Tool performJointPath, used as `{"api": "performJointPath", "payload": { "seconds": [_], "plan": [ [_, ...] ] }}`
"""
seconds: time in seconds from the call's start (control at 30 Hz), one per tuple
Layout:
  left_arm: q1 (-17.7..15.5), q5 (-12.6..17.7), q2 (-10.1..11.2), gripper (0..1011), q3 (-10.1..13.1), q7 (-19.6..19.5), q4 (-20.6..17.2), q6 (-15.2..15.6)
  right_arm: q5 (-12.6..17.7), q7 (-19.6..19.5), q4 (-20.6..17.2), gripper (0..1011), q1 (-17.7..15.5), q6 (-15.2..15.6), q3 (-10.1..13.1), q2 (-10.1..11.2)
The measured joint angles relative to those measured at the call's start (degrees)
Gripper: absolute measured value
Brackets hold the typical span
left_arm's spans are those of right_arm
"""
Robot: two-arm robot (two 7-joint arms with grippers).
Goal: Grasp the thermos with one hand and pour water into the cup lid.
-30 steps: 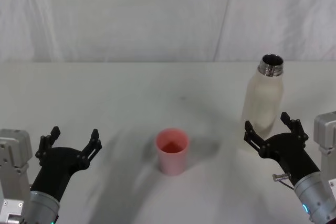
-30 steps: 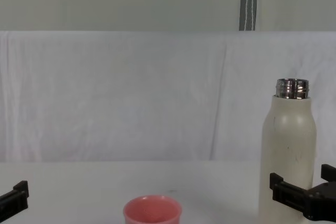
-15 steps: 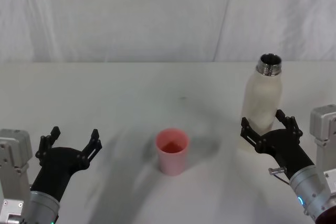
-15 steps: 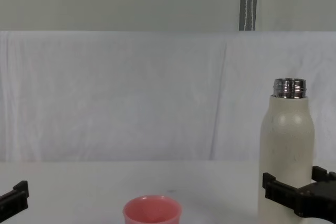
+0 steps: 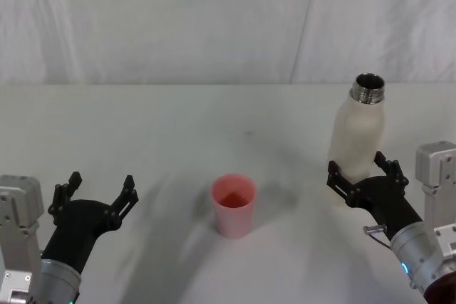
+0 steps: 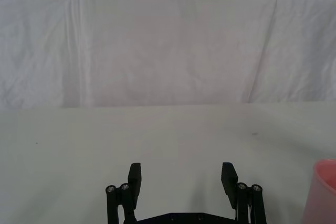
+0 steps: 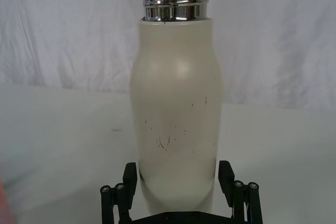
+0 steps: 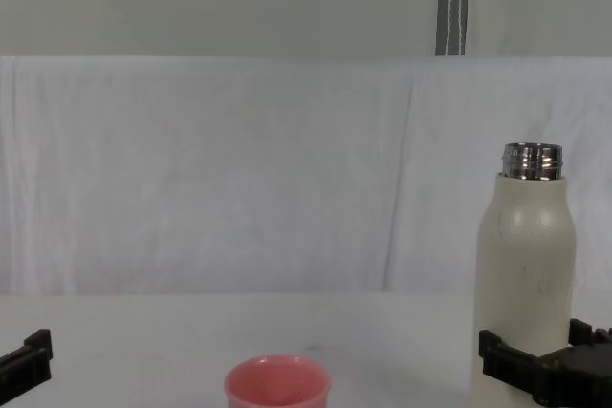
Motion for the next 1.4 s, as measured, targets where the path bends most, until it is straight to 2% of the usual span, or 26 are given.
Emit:
{"api": "performJointPath", "payload": {
  "seconds": [0.67,1.13,1.27,1.4],
  "plan": [
    [0.0,0.0,0.0,1001,0.0,0.0,0.0,0.0,-0.2,0.2,2.5,1001,3.0,-0.2,-0.5,-0.2],
    [0.0,0.0,0.0,1001,0.0,0.0,0.0,0.0,-0.2,0.2,2.4,1001,2.9,-0.3,-0.5,-0.2],
    [0.0,0.0,0.0,1001,0.0,0.0,0.0,0.0,-0.3,0.2,2.4,948,2.8,-0.3,-0.5,-0.2],
    [0.0,0.0,0.0,1001,0.0,0.0,0.0,0.0,-0.3,0.3,2.4,948,2.8,-0.3,-0.5,-0.2]
  ]
}}
